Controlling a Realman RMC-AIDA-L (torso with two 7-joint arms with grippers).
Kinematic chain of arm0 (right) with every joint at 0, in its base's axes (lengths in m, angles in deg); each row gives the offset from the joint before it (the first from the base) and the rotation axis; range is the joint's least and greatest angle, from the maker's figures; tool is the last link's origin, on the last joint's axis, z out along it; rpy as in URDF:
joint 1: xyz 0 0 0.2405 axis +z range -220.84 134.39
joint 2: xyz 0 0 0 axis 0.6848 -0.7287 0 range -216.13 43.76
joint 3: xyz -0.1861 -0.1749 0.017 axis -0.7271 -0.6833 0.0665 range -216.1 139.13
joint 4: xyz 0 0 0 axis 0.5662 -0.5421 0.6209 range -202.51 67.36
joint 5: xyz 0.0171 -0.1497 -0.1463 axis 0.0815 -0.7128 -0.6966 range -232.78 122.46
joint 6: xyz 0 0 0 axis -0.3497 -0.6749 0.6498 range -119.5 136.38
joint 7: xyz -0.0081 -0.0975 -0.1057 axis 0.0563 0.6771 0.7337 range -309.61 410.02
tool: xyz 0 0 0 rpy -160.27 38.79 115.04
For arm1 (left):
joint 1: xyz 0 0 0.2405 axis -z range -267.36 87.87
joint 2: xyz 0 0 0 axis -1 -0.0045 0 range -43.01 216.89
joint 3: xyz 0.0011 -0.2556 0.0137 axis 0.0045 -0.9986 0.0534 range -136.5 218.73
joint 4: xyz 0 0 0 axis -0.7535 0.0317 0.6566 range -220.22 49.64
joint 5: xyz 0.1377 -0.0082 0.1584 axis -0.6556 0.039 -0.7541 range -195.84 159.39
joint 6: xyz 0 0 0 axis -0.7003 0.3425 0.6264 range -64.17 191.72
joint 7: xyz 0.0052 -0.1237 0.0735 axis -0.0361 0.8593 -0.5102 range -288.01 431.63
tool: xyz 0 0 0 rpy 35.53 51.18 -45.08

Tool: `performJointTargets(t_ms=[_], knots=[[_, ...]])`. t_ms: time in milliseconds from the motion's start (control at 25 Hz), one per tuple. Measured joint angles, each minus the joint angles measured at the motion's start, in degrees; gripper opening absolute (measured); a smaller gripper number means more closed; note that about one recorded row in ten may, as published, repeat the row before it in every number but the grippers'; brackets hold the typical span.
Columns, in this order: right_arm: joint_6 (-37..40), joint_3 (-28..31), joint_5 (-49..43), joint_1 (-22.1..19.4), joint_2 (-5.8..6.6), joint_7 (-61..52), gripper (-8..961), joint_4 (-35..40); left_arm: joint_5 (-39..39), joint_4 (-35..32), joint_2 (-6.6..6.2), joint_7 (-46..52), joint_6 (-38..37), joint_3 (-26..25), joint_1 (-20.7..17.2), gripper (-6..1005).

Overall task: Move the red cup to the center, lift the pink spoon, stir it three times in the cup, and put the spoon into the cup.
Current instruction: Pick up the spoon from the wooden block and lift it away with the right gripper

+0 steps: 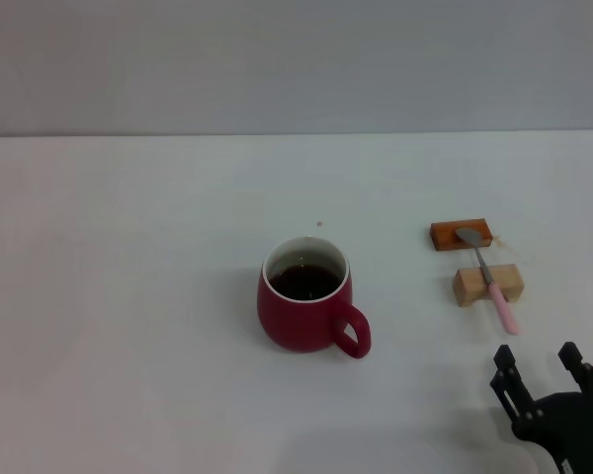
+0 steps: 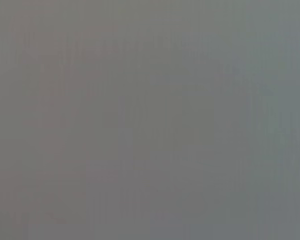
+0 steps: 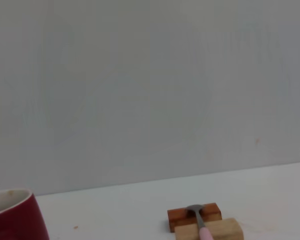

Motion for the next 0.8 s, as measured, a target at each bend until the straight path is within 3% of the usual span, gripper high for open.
performJointTargets(t_ms=[800], knots=[[-6.87, 2.00, 1.29, 6.90, 0.09, -3.81, 670, 4.20, 0.03, 0.03, 0.21, 0.00, -0.18, -1.50, 0.76, 844]])
